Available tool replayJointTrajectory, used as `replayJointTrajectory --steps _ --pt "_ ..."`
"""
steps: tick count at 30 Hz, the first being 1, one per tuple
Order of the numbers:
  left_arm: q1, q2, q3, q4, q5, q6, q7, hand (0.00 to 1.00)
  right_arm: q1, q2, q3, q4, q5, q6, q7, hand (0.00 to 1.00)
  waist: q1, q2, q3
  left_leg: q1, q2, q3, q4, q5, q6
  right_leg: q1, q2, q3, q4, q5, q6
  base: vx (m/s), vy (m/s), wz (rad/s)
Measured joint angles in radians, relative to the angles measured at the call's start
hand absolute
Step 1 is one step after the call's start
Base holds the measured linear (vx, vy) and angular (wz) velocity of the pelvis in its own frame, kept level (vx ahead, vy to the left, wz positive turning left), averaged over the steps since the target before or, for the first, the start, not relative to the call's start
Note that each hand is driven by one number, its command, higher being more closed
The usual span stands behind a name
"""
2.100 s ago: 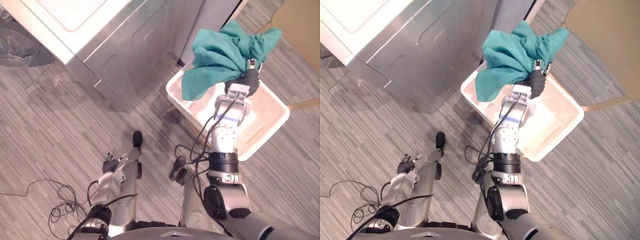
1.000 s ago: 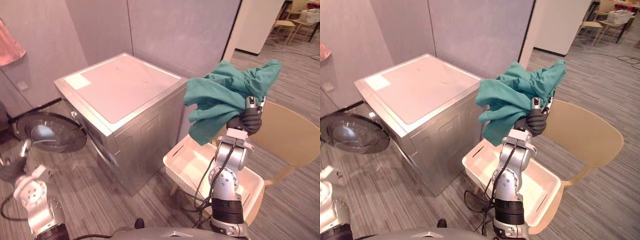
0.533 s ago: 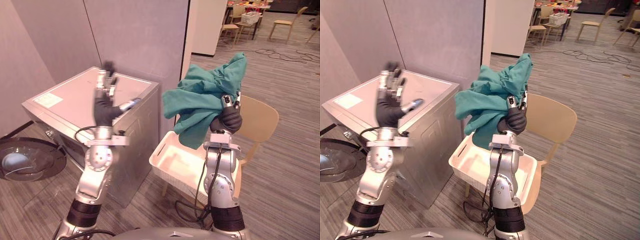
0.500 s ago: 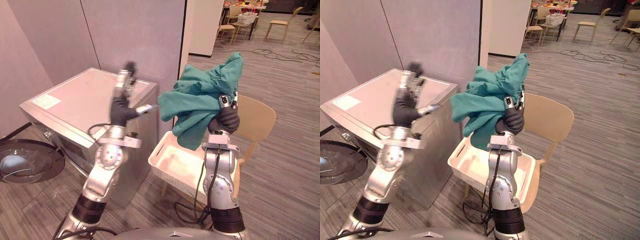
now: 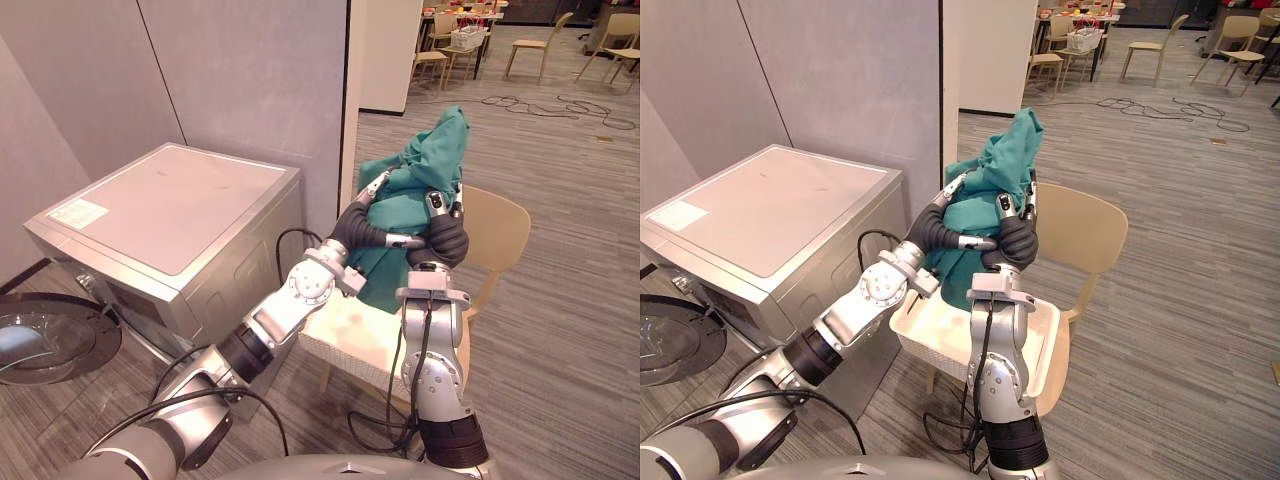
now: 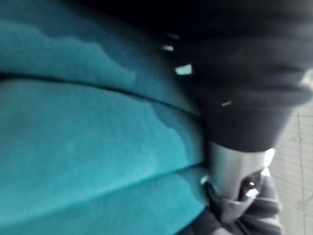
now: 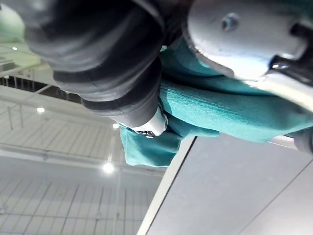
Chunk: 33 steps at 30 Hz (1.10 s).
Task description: Pick up the laundry basket with both hands and put the clothes into the washing machine.
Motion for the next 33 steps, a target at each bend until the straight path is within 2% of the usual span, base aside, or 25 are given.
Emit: replayJointTrajectory --steps 3,4,13,17,30,31,33 --pt "-0.045 -0.007 -0.020 0.047 0.040 0.009 0.016 0.00 0.000 0.000 -0.002 0.000 0.002 -0.020 -0.018 1.00 -0.008 0.000 0.000 0.000 -0.001 0.000 0.000 0.000 0.000 0.000 -0.001 0.000 0.001 0.000 0.002 0.00 0.000 0.00" --pt "-0.058 -0.012 -0.027 0.058 0.043 0.013 0.017 1.00 0.002 0.000 -0.002 0.000 0.004 -0.026 -0.020 1.00 -0.010 0.000 0.000 0.000 -0.001 0.000 0.000 0.000 0.000 0.000 -0.001 0.000 0.001 -0.001 0.002 0.00 0.000 0.00" --pt "-0.133 -0.064 -0.037 0.115 0.042 0.044 0.085 1.00 0.046 0.009 0.002 -0.037 0.007 -0.054 -0.032 1.00 -0.026 -0.001 0.000 -0.002 -0.014 -0.005 0.000 0.002 0.002 -0.003 -0.017 -0.004 0.014 -0.008 0.014 0.00 0.004 0.01" --pt "-0.160 -0.066 -0.042 0.114 0.022 0.044 0.085 1.00 0.063 0.021 0.003 -0.084 0.006 -0.055 -0.032 1.00 -0.029 -0.005 -0.001 -0.009 -0.018 -0.011 0.000 0.005 0.007 -0.007 -0.022 -0.009 0.014 -0.005 0.019 0.00 0.014 0.05" --pt "-0.160 -0.066 -0.054 0.114 -0.017 0.044 0.093 1.00 0.063 0.031 0.003 -0.086 -0.005 -0.058 -0.034 1.00 -0.037 -0.021 -0.010 -0.014 -0.022 -0.012 -0.001 0.005 0.007 -0.011 -0.026 -0.008 0.015 0.000 0.024 0.00 0.000 0.00" --pt "-0.160 -0.066 -0.054 0.114 -0.018 0.044 0.093 1.00 0.063 0.031 0.003 -0.086 -0.010 -0.058 -0.034 0.00 -0.037 -0.023 -0.011 -0.013 -0.023 -0.012 -0.001 0.005 0.007 -0.011 -0.026 -0.008 0.015 0.000 0.024 0.00 0.000 0.00" --pt "-0.160 -0.066 -0.054 0.114 -0.027 0.044 0.093 1.00 0.063 0.028 0.003 -0.087 -0.012 -0.057 -0.033 0.00 -0.039 -0.025 -0.009 -0.014 -0.024 -0.012 -0.001 0.006 0.007 -0.011 -0.027 -0.007 0.015 0.000 0.024 0.00 0.000 0.00"
